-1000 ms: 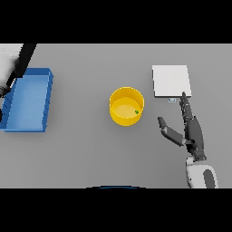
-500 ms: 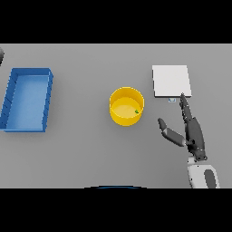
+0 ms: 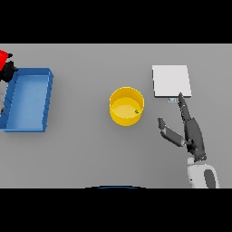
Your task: Pick up the red beaker and tilt it to pour out 1 green nut into yellow bowl. Pick up the yellow bowl and place it on the metallic measuring scale.
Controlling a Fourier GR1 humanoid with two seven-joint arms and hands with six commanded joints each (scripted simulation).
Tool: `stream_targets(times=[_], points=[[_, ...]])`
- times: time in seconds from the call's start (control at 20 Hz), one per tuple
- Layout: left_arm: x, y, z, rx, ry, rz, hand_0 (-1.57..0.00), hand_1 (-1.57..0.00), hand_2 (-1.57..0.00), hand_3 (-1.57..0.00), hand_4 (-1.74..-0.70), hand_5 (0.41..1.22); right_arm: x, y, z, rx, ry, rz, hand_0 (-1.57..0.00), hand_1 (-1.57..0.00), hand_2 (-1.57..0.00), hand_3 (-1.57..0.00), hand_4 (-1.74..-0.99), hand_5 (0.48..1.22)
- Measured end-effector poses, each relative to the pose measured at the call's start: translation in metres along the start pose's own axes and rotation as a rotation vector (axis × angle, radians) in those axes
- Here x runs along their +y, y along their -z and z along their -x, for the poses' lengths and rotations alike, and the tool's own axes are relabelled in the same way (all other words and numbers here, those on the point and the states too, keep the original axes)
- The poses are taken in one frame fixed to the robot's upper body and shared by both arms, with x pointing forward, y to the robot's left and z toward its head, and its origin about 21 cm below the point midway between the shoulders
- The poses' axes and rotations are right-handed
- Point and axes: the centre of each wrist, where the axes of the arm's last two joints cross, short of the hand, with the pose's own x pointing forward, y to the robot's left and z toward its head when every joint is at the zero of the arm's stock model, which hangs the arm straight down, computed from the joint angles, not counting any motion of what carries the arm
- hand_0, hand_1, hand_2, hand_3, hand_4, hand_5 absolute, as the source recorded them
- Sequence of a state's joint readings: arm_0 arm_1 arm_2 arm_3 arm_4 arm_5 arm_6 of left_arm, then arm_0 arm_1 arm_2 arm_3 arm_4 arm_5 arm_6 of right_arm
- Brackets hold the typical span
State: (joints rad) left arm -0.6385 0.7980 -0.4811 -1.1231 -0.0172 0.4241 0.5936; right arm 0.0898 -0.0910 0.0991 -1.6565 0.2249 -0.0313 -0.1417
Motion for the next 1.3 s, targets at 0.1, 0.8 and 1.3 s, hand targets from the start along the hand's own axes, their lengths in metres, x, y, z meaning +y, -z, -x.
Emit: stream_targets(times=[0.1,0.8,1.3], points=[[-0.006,-0.004,0.006,0.028,-0.021,0.004,-1.57,-1.57,-1.57,-1.51,-1.74,1.221,0.002,0.000,0.000,0.001,-0.005,-0.001,0.00,0.00,0.00,0.00,-1.217,0.666],[-0.007,-0.022,0.026,0.066,0.107,0.288,-0.48,-0.39,-0.39,-0.37,-0.88,0.710,0.002,-0.007,0.000,-0.011,-0.018,0.002,0.00,0.00,0.00,0.00,-1.184,0.667],[0.002,-0.018,0.017,-0.002,0.031,0.286,-0.05,-0.04,-0.04,-0.04,-0.79,0.671,0.007,-0.005,-0.003,0.027,-0.087,-0.010,0.00,0.00,0.00,0.00,-1.198,0.662]])
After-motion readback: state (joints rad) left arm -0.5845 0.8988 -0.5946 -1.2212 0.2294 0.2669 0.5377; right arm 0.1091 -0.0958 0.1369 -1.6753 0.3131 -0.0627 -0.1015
